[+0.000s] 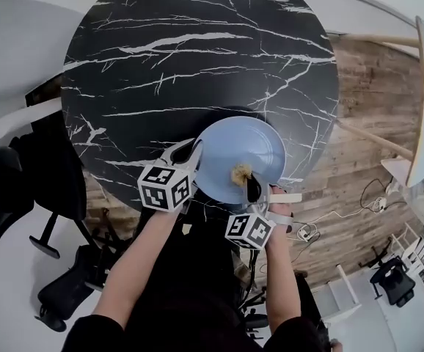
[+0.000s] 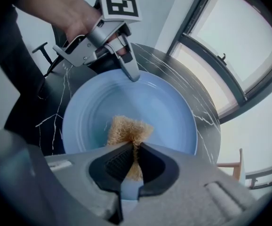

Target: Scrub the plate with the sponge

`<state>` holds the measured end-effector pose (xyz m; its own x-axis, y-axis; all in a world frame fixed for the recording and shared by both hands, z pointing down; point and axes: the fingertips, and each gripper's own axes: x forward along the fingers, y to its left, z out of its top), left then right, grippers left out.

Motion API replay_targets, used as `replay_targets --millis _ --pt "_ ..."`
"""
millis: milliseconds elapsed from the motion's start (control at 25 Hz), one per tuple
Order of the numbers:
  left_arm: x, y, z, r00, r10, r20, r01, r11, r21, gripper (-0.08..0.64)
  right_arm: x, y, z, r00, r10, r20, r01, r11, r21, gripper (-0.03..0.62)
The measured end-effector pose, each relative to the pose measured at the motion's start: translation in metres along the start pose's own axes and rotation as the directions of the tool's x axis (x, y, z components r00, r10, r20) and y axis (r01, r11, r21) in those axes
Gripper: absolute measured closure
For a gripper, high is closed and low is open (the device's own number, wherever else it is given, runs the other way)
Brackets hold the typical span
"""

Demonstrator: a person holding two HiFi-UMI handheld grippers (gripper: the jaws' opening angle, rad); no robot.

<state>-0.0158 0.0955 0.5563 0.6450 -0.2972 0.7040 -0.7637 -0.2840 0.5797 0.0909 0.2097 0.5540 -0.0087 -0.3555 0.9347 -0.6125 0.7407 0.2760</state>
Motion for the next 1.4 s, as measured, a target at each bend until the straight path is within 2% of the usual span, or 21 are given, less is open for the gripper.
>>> replay_targets --millis 480,720,920,1040,1160,1280,1400 --pt "0.0 0.0 -0.001 1.0 -0.01 -0.01 0.01 1.0 0.019 0.535 -0.008 0.045 0.012 0.996 0.079 0.036 -0.079 0.997 0.004 0.565" --pt "0.0 0.0 -0.001 0.998 -0.053 -0.019 0.053 0.998 -0.019 0.517 -0.023 0.025 0.014 0.996 0.01 0.086 -0.021 0.991 0.134 0.563" --pt "0.0 0.001 0.003 0.997 -0.078 -0.029 0.078 0.997 0.002 0.426 -0.043 0.002 0.022 0.989 -0.072 0.128 0.039 0.969 0.246 0.563" --pt "-0.006 -0.002 0.001 0.993 -0.106 -0.053 0.107 0.994 0.017 0.376 -0.065 -0.016 0.031 0.975 -0.139 0.173 0.069 0.931 0.358 0.563" --pt "-0.021 -0.002 -0.005 0.99 -0.12 -0.076 0.121 0.993 0.013 0.343 -0.09 -0.029 0.039 0.955 -0.19 0.228 0.059 0.875 0.481 0.563" --pt "-0.043 -0.007 0.004 0.988 -0.15 -0.047 0.151 0.988 0.017 0.321 -0.119 -0.05 0.046 0.913 -0.274 0.302 0.033 0.788 0.615 0.563" --pt "-0.07 -0.018 0.018 0.983 -0.181 0.001 0.18 0.981 0.077 0.343 -0.153 -0.069 0.057 0.85 -0.355 0.388 -0.049 0.681 0.731 0.563"
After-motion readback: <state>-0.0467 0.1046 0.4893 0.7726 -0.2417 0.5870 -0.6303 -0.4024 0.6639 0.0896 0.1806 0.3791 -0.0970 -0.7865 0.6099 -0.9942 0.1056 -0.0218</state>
